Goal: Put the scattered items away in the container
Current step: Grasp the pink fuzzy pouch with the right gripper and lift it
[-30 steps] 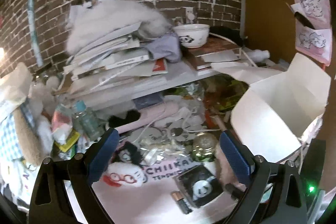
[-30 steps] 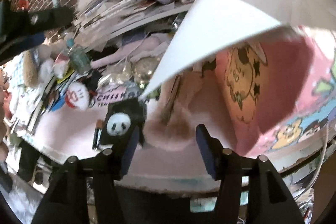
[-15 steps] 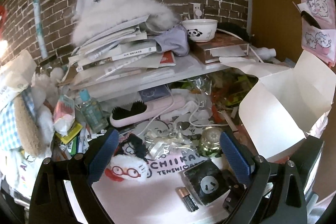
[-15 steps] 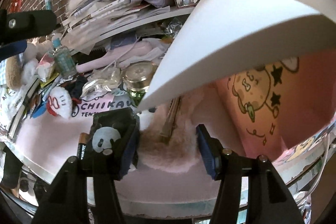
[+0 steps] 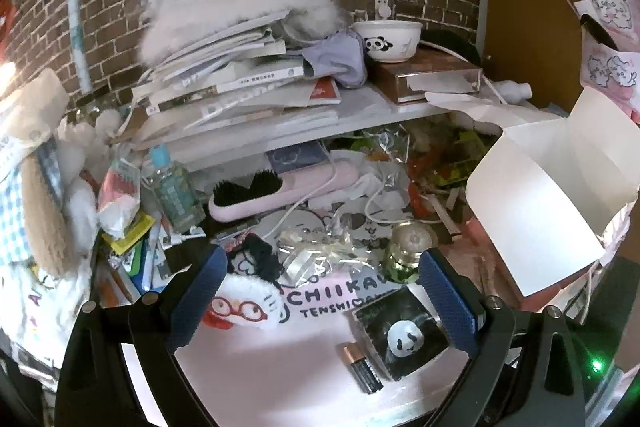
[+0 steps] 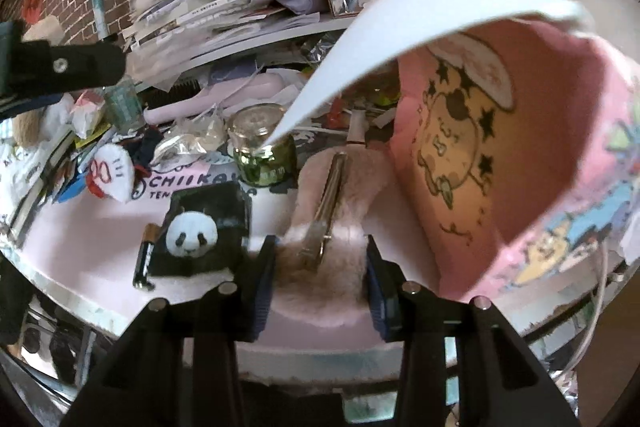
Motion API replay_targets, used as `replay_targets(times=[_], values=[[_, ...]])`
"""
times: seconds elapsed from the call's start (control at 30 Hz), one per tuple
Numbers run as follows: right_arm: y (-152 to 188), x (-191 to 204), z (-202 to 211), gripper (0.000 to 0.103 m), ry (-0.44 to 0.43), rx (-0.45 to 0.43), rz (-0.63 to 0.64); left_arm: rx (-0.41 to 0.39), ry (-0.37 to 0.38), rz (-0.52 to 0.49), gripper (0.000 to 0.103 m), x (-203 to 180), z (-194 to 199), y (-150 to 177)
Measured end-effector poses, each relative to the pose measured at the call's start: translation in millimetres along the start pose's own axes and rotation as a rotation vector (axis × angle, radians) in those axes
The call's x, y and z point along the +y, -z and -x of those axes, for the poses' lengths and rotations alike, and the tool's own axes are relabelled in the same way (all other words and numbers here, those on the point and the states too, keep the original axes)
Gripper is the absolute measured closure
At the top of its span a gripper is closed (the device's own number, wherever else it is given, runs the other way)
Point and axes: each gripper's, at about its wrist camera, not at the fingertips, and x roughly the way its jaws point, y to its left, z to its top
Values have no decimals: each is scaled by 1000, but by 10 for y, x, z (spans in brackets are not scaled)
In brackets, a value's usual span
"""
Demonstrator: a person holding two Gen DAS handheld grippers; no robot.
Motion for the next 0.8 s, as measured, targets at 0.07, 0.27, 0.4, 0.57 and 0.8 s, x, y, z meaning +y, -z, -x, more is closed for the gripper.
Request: replay_targets(times=[0.07, 0.27, 0.4, 0.57, 0.8], values=[[40, 3, 27, 66, 8, -4, 6, 4, 2, 5, 7, 5, -6, 18], [-1, -10, -73, 60, 11, 2, -19, 13, 7, 8, 7, 0, -24, 61], [2, 17, -103, 63, 24, -17, -2, 18, 12, 14, 7, 5, -34, 83], [22, 8, -67, 72, 26, -27, 11, 21, 13, 17, 7, 4, -27, 99], [47, -24, 151, 73, 28, -42, 53, 26, 15, 19, 7, 7, -26, 105]])
